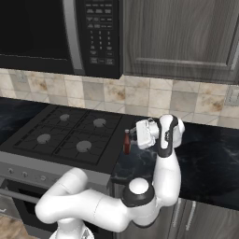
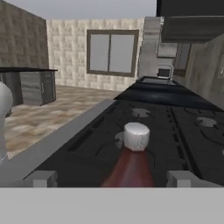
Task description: Collect the turmeric, ketchup, and shaker from the cabinet and place them next to the stove.
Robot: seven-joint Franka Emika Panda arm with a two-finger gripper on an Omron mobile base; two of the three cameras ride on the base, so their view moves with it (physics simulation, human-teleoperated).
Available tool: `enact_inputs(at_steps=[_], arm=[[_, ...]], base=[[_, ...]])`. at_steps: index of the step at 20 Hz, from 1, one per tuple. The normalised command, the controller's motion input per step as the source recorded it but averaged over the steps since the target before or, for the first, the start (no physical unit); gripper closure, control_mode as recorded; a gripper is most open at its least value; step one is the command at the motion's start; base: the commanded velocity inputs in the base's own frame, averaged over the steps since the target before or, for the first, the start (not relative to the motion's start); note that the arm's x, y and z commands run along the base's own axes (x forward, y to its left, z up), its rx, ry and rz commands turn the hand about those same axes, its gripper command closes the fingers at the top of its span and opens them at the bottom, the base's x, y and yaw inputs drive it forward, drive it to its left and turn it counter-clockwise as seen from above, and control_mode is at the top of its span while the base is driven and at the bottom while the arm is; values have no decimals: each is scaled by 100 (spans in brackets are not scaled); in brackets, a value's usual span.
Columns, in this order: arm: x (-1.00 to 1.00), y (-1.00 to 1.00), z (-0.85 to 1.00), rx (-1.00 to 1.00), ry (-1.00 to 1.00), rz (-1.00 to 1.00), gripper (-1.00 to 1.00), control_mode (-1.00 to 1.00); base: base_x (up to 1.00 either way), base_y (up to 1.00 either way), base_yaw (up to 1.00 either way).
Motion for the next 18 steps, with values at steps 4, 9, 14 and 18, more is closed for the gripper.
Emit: enact_inputs(at_steps=[4, 9, 14, 18], arm=[[-23, -3, 12, -5, -13, 0, -100, -100], [-28, -6, 14, -6, -12, 0, -100, -100], [-35, -7, 12, -5, -11, -2, -100, -100], [-57, 0, 17, -6, -15, -5, -100, -100]], base=[[0, 0, 0], [0, 0, 0], [0, 0, 0], [0, 0, 0]])
